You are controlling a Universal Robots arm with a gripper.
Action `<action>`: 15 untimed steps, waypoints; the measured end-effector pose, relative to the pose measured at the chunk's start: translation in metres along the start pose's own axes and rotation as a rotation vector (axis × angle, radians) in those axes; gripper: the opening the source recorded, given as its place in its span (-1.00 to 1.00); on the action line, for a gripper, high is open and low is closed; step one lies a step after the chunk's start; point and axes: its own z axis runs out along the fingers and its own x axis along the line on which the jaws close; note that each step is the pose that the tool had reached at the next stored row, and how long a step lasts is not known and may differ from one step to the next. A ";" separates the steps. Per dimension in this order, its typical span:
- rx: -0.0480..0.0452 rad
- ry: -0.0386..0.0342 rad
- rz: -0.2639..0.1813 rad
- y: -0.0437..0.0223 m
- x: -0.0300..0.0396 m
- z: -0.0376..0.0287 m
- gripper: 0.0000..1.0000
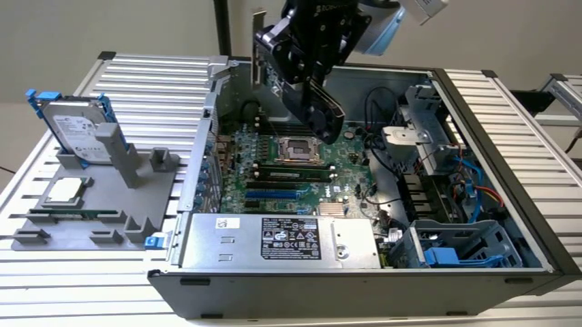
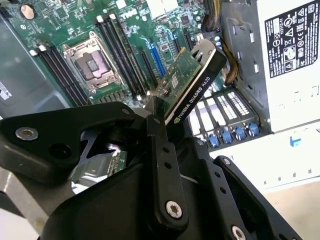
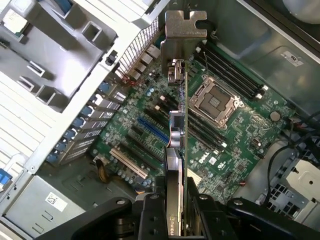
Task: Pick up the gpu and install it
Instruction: 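Insert the gpu into the slot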
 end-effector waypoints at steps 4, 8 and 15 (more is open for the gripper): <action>-0.0001 0.0013 -0.024 0.0000 0.0000 0.0000 -1.00; -0.0003 0.0025 -0.049 0.0000 0.0000 0.0000 -1.00; -0.0006 0.0047 -0.091 0.0000 0.0000 0.0000 -1.00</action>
